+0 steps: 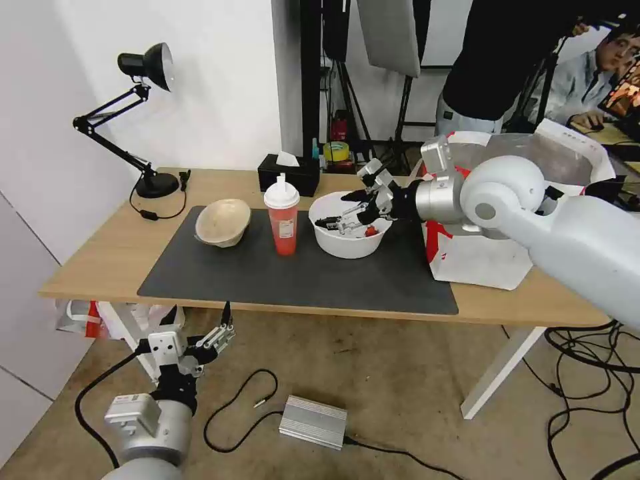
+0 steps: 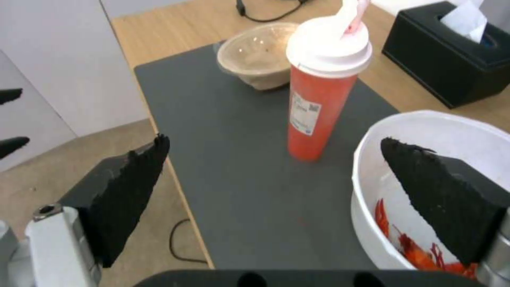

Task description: Pick up the trash from the table and place it into the takeout bag.

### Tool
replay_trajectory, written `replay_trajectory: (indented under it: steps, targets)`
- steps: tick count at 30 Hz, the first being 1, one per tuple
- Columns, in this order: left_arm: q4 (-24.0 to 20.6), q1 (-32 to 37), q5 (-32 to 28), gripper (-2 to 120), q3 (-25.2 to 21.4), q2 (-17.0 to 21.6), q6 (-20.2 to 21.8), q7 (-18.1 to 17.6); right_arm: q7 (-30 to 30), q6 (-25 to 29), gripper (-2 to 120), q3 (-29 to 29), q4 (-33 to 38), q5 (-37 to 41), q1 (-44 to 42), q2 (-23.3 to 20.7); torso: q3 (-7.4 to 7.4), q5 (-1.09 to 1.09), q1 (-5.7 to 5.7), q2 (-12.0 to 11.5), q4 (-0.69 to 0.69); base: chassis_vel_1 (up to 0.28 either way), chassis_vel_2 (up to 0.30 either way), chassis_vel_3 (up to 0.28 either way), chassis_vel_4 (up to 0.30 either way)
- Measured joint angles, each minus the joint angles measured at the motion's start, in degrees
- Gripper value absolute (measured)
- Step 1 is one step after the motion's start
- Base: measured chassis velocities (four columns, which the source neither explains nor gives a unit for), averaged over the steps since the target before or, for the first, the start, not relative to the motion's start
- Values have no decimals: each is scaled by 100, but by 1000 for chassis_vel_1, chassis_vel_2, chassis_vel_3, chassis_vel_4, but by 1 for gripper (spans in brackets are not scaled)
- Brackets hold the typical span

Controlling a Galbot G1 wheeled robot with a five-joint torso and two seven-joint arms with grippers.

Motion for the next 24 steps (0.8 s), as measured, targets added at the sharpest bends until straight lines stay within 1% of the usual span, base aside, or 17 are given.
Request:
replay_trajectory:
  steps: [10,24]
  targets:
    - [12,10,44,100,17,-36,-13,13,-68,-59,100,-56,-75,-22,-73,-8,0,0,0,0,0,0,0,0,0]
    - [29,32,139,100,33,-79,-94,44,-324,-130,100,-130,-257,-223,-106,-20,0,0,0,0,0,0,0,0,0]
